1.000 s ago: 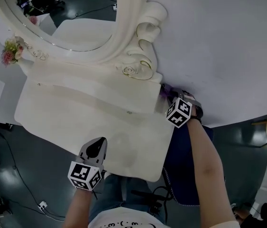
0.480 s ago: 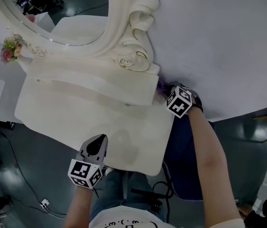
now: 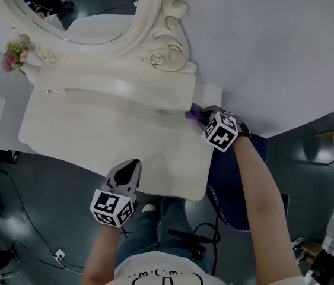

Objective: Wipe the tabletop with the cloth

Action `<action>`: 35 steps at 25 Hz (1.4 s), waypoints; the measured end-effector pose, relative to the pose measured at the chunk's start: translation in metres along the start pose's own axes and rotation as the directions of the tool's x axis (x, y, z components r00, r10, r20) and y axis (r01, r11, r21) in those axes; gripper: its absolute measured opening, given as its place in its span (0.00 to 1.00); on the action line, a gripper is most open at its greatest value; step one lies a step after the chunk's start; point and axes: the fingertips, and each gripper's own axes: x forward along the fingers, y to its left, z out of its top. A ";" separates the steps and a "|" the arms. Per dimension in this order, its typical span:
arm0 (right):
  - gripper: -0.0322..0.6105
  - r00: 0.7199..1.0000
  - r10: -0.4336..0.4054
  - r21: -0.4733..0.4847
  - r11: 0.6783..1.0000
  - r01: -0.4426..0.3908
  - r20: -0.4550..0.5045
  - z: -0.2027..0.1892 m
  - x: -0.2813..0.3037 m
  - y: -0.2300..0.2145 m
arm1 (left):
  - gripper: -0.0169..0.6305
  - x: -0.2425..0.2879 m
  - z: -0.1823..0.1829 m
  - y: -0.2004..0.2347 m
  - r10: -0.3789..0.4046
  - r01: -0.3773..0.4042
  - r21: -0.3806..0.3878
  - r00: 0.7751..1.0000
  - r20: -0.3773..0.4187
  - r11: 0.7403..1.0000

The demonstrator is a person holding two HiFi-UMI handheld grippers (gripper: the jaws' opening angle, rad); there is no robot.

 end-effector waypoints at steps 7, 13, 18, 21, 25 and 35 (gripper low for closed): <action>0.16 1.000 0.027 -0.018 0.999 -0.027 0.007 0.008 -0.017 0.076 | 0.03 -0.033 -0.002 -0.006 -0.050 0.050 0.019 0.999 0.020 0.999; 0.16 0.999 0.047 0.003 0.999 -0.047 0.007 0.017 -0.029 0.135 | 0.03 -0.059 -0.002 -0.006 -0.097 0.096 0.030 0.994 0.042 0.995; 0.16 0.999 0.048 0.048 0.998 -0.048 -0.013 0.017 -0.043 0.178 | 0.03 -0.086 -0.006 -0.008 -0.163 0.160 0.048 0.986 0.046 0.986; 0.16 0.999 0.046 0.086 0.995 -0.044 -0.017 0.014 -0.053 0.207 | 0.03 -0.103 -0.010 -0.007 -0.197 0.195 0.050 0.979 0.052 0.980; 0.16 1.000 0.023 0.123 0.992 -0.021 -0.017 0.015 -0.066 0.242 | 0.03 -0.127 -0.017 -0.003 -0.229 0.226 0.048 0.971 0.066 0.973; 0.16 0.996 0.052 0.192 0.981 -0.038 -0.069 0.012 -0.082 0.312 | 0.03 -0.171 -0.029 0.002 -0.244 0.243 0.018 0.965 0.102 0.970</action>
